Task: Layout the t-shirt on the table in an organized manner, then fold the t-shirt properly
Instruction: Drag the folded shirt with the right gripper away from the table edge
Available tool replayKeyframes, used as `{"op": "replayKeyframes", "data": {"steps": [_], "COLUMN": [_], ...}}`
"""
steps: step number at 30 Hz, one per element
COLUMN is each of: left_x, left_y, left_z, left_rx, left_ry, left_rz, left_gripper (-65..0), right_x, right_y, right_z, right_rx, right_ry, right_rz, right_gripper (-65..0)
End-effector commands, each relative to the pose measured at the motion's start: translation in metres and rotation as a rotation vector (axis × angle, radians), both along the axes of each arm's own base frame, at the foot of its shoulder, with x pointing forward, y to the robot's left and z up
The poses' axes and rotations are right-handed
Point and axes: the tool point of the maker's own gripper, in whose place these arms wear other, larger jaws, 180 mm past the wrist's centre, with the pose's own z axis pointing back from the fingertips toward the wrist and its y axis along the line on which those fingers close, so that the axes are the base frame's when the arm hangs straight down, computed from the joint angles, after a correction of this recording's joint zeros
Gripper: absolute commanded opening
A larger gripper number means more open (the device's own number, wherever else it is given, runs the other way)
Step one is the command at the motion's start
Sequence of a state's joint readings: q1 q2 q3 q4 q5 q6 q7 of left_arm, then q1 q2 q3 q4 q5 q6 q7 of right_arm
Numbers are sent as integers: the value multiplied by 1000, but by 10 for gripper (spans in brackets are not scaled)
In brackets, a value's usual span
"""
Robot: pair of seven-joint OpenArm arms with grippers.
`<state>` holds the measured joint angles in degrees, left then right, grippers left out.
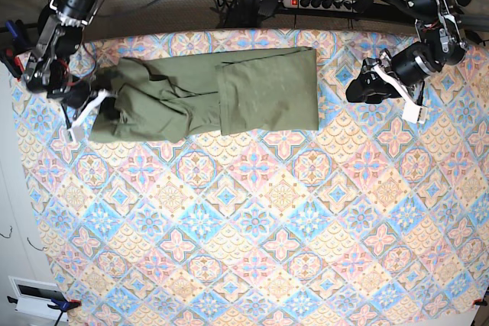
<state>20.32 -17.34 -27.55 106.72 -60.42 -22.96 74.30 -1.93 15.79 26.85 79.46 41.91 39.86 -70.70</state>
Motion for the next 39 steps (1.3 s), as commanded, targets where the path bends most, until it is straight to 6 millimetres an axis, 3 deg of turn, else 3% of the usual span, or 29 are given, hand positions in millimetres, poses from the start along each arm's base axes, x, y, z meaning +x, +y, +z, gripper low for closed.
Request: {"op": "replayKeyframes", "data": {"steps": [1,8,13,17,19,24,28,34,39], "left_x": [6,5,5,5,6,6,7,7,4], "left_y": [2,2,3,2,2,1,1,1,6], "left_z": [11,10,10,10,10,10,11,11,-2], "left_rx": [-3,-1,0,-2,-2,-2,-2,0,0], "left_ry": [-42,-40,-40,-41,-42,-42,-44,-45,-4], "left_rz": [-1,-2,-2,0,-2,-4,-4,-4,13], "left_gripper": [-333,-333,-333,-333,-333,-333,-333,-333,-333], "right_x": [19,50,52,62,67,57,50,32,23], "right_y": [-11,-46,-54,-54,-40,4,49,94,136], "right_z": [17,28,29,58,72,87,96,81,76], "right_rx": [-14,-139,-200,-268,-308,-401,-376,-302,-210], "right_ry": [-66,-57,-40,-120,-165,-231,-298,-285,-289], "right_rz": [-13,-55,-52,-29,21,187,254,319,350], "right_gripper": [-648,-648,-648,-648,-648,-649,-649,-649,-649]}}
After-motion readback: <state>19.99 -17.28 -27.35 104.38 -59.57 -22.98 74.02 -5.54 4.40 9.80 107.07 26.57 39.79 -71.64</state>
